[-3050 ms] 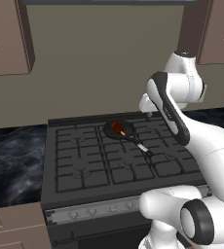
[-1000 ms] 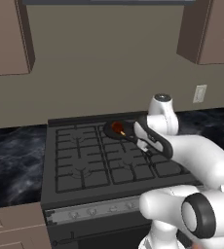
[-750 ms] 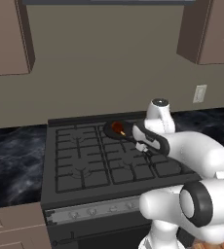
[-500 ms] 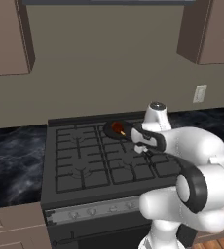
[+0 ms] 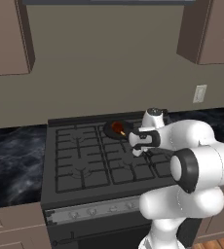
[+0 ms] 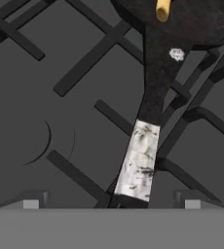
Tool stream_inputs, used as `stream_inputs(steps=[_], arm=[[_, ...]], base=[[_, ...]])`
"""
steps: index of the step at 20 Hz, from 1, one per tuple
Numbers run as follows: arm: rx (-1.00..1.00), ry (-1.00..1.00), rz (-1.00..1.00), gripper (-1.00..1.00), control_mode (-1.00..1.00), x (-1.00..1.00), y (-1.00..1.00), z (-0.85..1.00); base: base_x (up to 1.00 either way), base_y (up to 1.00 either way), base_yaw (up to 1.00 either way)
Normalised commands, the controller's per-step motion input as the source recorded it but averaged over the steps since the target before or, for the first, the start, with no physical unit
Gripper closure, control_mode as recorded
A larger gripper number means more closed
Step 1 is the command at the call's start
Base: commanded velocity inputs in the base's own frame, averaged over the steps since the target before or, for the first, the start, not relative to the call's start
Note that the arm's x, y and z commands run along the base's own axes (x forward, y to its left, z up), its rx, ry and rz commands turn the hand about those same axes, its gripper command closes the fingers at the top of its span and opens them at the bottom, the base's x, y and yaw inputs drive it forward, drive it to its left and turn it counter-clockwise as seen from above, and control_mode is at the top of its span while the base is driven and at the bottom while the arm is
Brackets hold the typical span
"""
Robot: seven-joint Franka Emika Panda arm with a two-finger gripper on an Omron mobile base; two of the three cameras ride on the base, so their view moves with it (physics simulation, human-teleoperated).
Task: Pick up the pan with the steak in it and place it on the dining table. Then place the steak on the plate.
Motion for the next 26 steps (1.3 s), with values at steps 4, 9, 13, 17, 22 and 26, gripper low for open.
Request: stream_inputs(steps=[4, 9, 13, 17, 22, 26], arm=[[0.03, 0.00, -0.04, -1.00, -1.00, 0.02, -0.08, -0.05], [0.09, 0.01, -0.17, -1.00, -1.00, 0.13, -0.19, -0.08], [0.03, 0.00, -0.08, -1.00, -1.00, 0.01, -0.04, -0.03], [0.00, 0.00, 0.00, -1.00, -1.00, 0.00, 0.00, -0.04], [0.00, 0.01, 0.00, -1.00, -1.00, 0.06, 0.06, -0.20], [0.04, 0.04, 0.00, -1.00, -1.00, 0.11, 0.00, -0.28]], base=[[0.00, 0.00, 0.00], [0.00, 0.00, 0.00], [0.00, 0.00, 0.00], [0.00, 0.00, 0.00], [0.00, 0.00, 0.00], [0.00, 0.00, 0.00]])
